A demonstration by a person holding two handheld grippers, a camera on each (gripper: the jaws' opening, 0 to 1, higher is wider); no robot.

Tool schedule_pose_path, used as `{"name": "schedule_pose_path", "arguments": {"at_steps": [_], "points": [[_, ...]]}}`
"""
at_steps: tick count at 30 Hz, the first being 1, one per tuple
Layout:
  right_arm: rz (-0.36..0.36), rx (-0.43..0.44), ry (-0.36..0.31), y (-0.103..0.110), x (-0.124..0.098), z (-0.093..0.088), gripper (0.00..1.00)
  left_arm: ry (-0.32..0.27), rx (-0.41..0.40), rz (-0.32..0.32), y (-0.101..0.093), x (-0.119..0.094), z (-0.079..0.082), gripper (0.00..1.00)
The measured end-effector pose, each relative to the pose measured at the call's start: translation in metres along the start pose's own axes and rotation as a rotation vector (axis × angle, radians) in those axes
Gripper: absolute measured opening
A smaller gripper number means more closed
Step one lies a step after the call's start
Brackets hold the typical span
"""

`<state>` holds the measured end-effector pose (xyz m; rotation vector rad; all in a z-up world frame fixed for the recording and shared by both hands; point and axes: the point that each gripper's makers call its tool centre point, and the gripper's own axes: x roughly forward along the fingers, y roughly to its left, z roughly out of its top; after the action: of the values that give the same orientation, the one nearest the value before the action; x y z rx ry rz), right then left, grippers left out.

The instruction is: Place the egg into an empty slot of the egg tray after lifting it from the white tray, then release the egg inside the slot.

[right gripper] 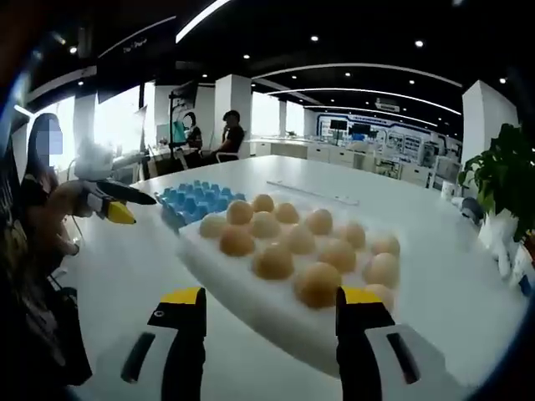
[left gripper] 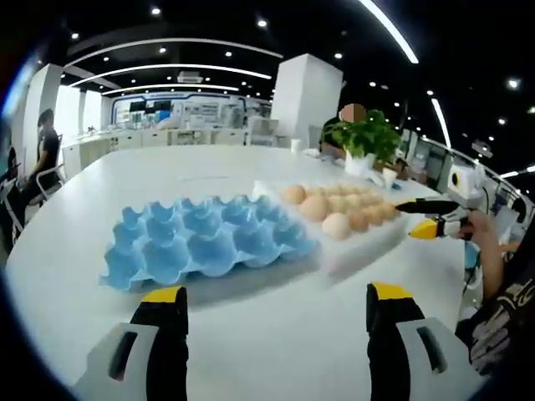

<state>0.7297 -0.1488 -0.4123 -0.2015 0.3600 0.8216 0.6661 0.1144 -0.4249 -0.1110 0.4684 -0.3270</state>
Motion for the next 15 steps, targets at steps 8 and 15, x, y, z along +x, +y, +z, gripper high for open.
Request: {"name": "schedule_pose_path", "arguments": {"at_steps": [8, 15], "points": [[0.005, -0.01, 0.005, 0.0044, -0.001, 0.0004, 0.65, -0.005, -0.013, 0.005, 0.005, -0.0034, -0.0024, 0.9], [0.01, 0.015, -0.007, 0.0056, -0.0025, 0.0018, 0.63, -0.001, -0.013, 0.006, 0.0056, -0.0051, -0.0046, 0.9]]}}
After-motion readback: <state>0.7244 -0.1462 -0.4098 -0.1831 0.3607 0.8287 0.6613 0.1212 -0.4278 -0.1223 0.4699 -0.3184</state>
